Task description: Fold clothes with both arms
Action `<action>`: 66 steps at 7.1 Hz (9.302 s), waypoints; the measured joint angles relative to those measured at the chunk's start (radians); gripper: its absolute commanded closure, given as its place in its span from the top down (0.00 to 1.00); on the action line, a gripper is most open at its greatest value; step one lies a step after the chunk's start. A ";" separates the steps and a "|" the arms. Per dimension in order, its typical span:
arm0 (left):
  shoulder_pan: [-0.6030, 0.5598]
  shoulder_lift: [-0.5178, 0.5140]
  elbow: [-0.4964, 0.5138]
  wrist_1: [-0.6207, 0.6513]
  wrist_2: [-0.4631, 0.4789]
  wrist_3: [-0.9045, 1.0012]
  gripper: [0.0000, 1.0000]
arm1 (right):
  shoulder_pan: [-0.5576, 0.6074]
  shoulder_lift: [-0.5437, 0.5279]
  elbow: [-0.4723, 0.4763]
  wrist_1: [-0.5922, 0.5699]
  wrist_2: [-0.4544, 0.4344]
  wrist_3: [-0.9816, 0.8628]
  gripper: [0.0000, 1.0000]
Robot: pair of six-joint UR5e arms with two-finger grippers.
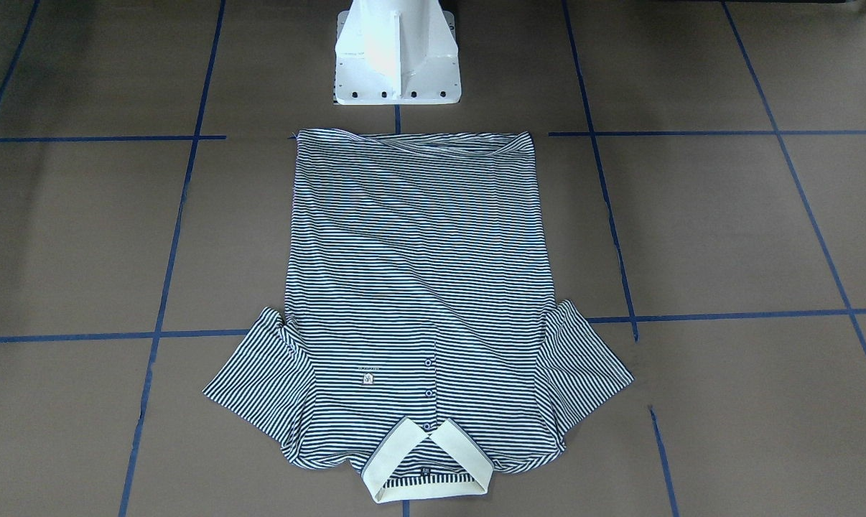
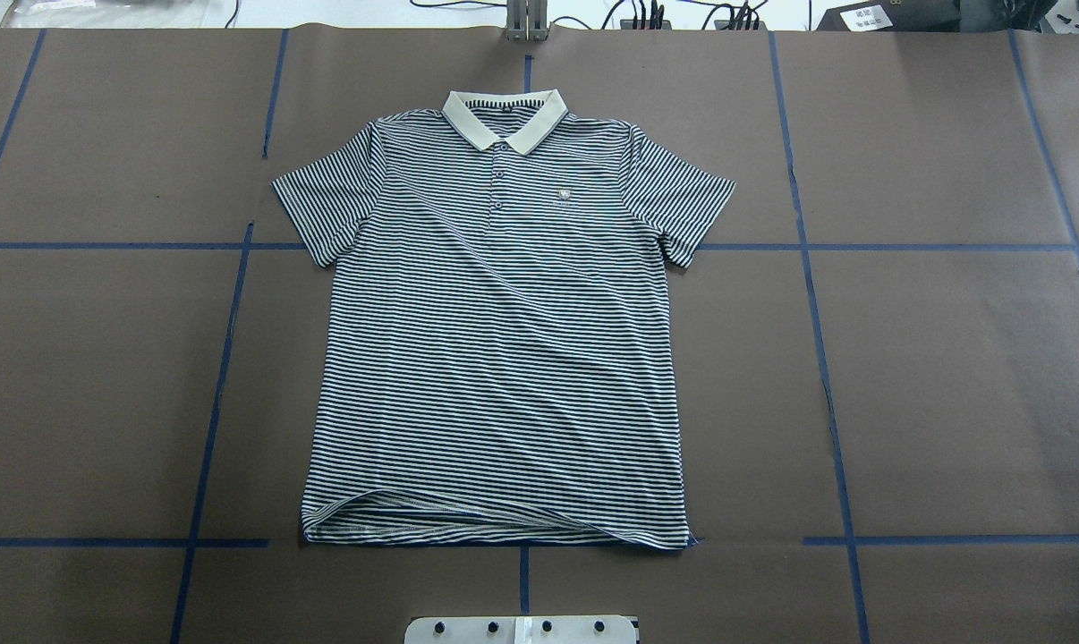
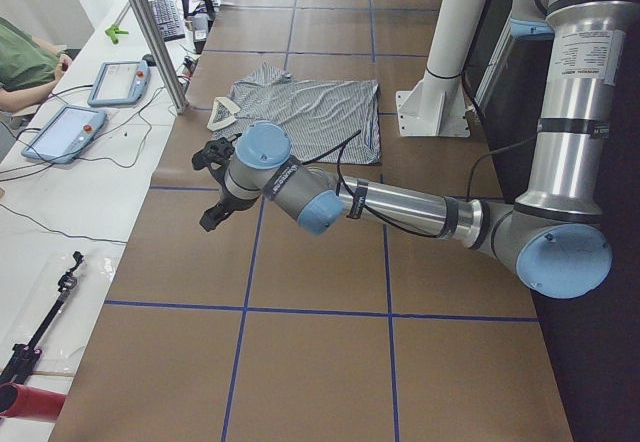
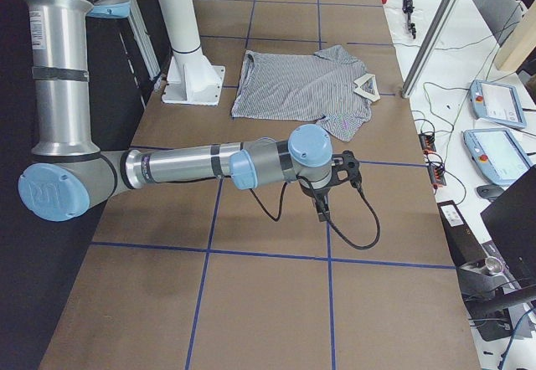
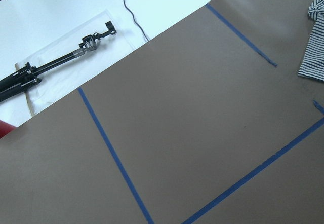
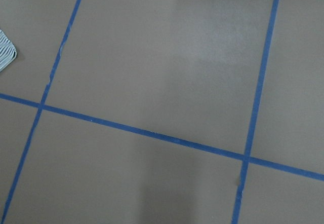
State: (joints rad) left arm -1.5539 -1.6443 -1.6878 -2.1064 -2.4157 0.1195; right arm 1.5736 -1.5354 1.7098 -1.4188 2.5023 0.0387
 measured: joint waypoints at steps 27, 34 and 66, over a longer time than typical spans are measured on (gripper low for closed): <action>0.025 0.012 -0.005 -0.049 -0.010 0.001 1.00 | -0.763 0.544 -0.512 0.521 -0.733 1.093 0.00; 0.025 0.012 0.002 -0.053 -0.009 0.000 1.00 | -0.945 0.858 -0.458 0.045 -0.999 1.436 0.00; 0.718 -0.477 0.552 -0.309 0.675 -1.143 0.52 | -0.265 0.321 -0.216 0.215 -0.149 0.428 1.00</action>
State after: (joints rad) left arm -0.8362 -2.1216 -1.1362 -2.4157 -1.7411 -1.0234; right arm 1.3085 -1.2142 1.4941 -1.2041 2.3531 0.4663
